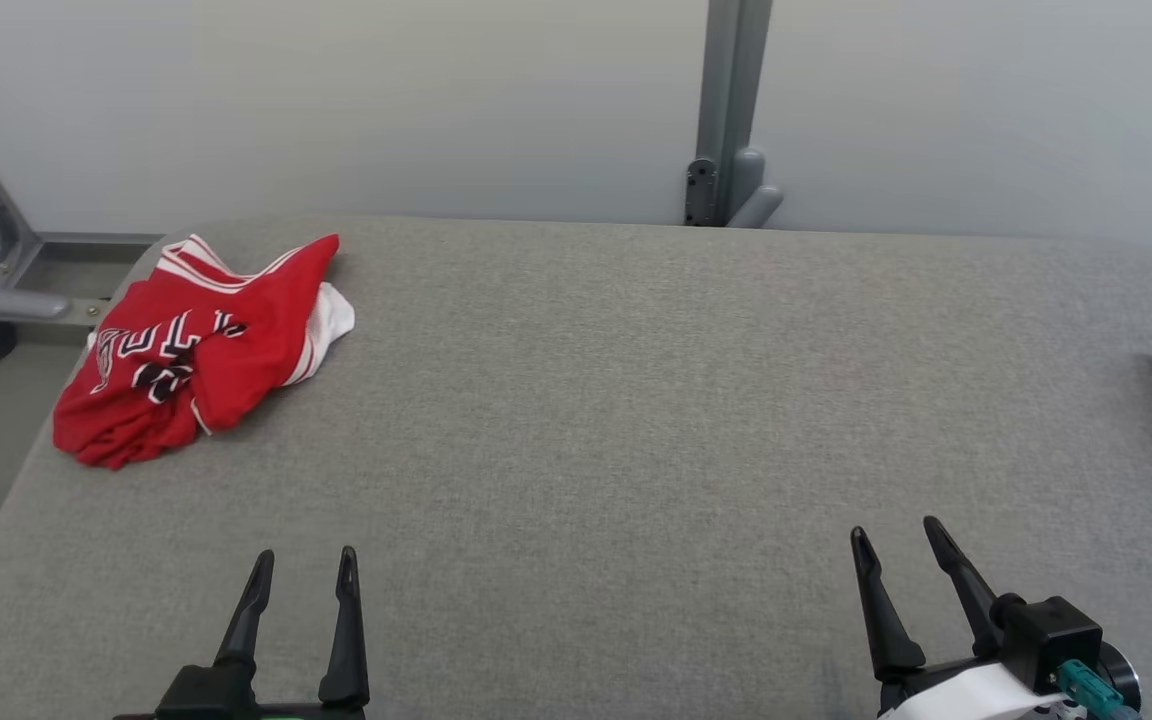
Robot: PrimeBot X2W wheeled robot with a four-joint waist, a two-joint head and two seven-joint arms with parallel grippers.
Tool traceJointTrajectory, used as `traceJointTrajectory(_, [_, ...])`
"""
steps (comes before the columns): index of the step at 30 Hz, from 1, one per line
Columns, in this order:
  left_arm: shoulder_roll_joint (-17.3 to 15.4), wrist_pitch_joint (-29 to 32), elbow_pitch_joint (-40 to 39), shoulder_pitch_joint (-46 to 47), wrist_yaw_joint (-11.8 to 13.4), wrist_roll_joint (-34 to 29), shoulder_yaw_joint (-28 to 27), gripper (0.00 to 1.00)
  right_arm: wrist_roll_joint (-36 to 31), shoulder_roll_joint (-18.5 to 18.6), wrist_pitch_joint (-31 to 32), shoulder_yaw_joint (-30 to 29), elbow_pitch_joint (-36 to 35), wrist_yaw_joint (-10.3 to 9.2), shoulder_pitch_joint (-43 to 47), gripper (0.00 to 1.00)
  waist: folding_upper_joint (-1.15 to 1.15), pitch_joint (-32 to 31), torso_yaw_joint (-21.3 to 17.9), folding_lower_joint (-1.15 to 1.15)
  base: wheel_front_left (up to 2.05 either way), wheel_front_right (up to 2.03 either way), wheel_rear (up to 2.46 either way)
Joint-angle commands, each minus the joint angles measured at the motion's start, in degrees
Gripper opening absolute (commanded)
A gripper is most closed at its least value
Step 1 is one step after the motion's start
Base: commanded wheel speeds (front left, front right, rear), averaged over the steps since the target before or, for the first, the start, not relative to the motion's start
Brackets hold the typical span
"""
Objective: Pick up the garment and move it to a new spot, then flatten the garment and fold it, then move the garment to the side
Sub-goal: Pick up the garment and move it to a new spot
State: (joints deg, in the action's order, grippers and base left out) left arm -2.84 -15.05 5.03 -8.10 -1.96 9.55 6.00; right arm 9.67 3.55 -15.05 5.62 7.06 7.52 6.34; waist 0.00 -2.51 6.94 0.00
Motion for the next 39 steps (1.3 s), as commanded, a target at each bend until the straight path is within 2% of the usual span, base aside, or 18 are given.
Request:
traceJointTrajectory(1, [-0.1,-0.1,-0.1,0.7,0.2,0.1,-0.1,1.00,0.3,0.0,-0.2,0.5,0.1,-0.07,-0.8,1.00,0.00,0.5,4.6,0.00,0.00,0.00,0.00])
traceJointTrajectory(12, [-0.1,-0.1,-0.9,0.9,0.9,1.0,-0.7,1.00,0.9,-0.3,-0.2,1.8,0.1,-0.06,-1.8,1.00,0.00,1.4,14.1,0.00,0.00,0.00,0.00])
traceJointTrajectory(20, [-0.1,-0.1,-1.4,1.2,0.7,1.3,-0.7,1.00,1.4,0.0,-0.2,2.1,0.4,-0.06,-2.0,1.00,0.00,2.3,17.9,0.00,0.00,0.00,0.00])
traceJointTrajectory(29, [-0.1,-0.1,-1.9,1.7,1.5,2.1,-0.2,1.00,1.6,0.4,-0.2,2.2,0.9,-0.06,-2.2,1.00,0.00,3.3,20.2,0.00,0.00,0.00,0.00])
traceJointTrajectory(39, [-0.1,-0.1,-2.7,2.6,1.7,3.2,-0.3,1.00,2.2,1.6,-0.2,3.1,1.2,-0.06,-3.4,1.00,0.00,5.0,19.8,0.00,0.00,0.00,0.00])
